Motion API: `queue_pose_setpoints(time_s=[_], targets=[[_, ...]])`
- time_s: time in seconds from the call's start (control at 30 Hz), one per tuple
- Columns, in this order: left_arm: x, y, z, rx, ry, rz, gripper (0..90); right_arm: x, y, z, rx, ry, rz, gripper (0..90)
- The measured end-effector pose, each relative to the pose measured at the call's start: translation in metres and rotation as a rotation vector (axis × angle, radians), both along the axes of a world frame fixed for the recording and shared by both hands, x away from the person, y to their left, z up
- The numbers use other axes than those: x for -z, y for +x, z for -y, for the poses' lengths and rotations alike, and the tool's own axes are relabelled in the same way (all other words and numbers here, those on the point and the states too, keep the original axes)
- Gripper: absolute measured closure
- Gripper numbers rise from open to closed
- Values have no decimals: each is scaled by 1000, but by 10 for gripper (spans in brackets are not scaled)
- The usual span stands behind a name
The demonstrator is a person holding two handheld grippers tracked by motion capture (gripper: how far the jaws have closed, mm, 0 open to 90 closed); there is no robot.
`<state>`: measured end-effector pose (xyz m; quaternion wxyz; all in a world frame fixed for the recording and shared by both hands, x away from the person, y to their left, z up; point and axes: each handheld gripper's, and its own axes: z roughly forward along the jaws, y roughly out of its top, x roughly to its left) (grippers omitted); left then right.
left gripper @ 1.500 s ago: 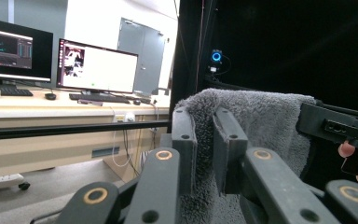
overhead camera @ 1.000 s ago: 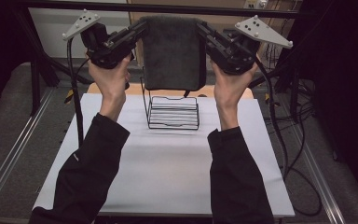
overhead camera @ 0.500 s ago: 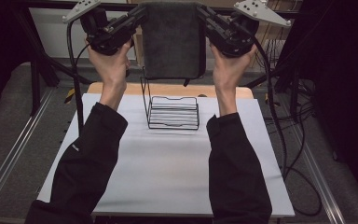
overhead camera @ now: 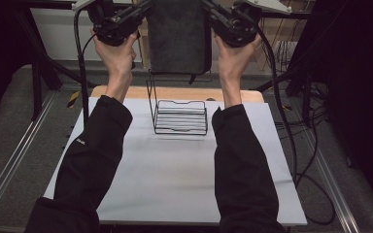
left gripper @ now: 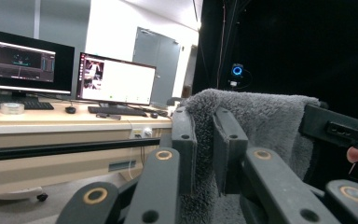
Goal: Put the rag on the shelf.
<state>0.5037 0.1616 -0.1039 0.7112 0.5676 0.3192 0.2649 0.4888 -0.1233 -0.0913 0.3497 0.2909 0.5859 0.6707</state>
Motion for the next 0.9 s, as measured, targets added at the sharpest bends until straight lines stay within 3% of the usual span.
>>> queue_pose_setpoints(time_s=[0.3,0.67,0.9], targets=[[3,15,-3,-5,16,-7,801,0,15,-4,15,-19,-15,816],[27,27,0,-6,83,-59,800,24,21,-3,34,-50,-58,815],[37,31,0,-2,96,-79,799,36,25,0,26,-46,-78,815]])
